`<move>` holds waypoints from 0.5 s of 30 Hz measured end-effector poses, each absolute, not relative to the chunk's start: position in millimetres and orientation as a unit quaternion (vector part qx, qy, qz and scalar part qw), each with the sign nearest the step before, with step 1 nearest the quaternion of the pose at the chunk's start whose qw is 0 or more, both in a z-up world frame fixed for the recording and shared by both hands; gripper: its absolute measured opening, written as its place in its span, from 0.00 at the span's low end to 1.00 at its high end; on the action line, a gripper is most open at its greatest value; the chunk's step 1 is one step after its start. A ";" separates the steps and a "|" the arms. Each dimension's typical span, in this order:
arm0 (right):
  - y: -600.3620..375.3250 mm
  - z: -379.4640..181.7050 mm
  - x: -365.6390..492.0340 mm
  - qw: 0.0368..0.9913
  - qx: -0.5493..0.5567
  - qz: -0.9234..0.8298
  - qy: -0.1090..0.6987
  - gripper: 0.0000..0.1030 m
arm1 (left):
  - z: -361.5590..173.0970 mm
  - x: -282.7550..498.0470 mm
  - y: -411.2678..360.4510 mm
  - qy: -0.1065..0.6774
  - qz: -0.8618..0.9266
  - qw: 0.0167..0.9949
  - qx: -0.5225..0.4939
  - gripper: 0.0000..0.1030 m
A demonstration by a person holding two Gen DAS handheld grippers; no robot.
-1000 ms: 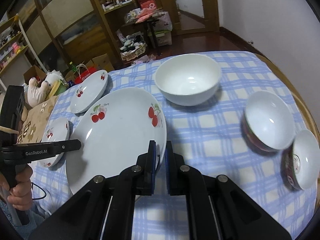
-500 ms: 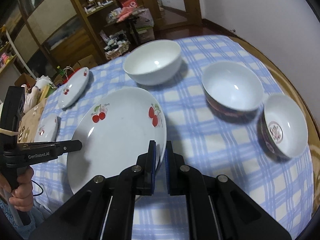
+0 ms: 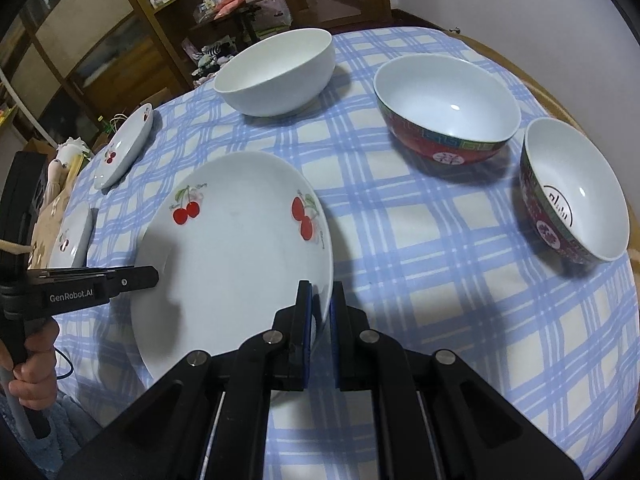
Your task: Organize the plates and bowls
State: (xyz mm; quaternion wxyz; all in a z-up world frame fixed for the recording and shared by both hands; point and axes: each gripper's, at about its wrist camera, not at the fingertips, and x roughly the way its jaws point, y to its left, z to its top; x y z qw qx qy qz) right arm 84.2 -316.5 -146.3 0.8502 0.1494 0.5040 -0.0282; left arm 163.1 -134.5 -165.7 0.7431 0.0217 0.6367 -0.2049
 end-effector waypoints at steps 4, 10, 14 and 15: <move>-316.0 -146.3 84.3 0.850 0.148 -0.030 0.505 0.09 | -164.3 161.4 -138.5 0.635 -0.207 0.744 0.031 0.14; -316.8 -146.8 84.8 0.849 0.151 -0.028 0.506 0.09 | -165.6 164.5 -137.7 0.640 -0.213 0.738 0.024 0.14; -319.4 -149.0 86.6 0.847 0.160 -0.026 0.507 0.09 | -163.9 164.0 -137.1 0.639 -0.216 0.738 0.030 0.14; -318.7 -149.1 87.0 0.847 0.160 -0.026 0.507 0.09 | -163.9 164.6 -137.2 0.639 -0.216 0.738 0.029 0.14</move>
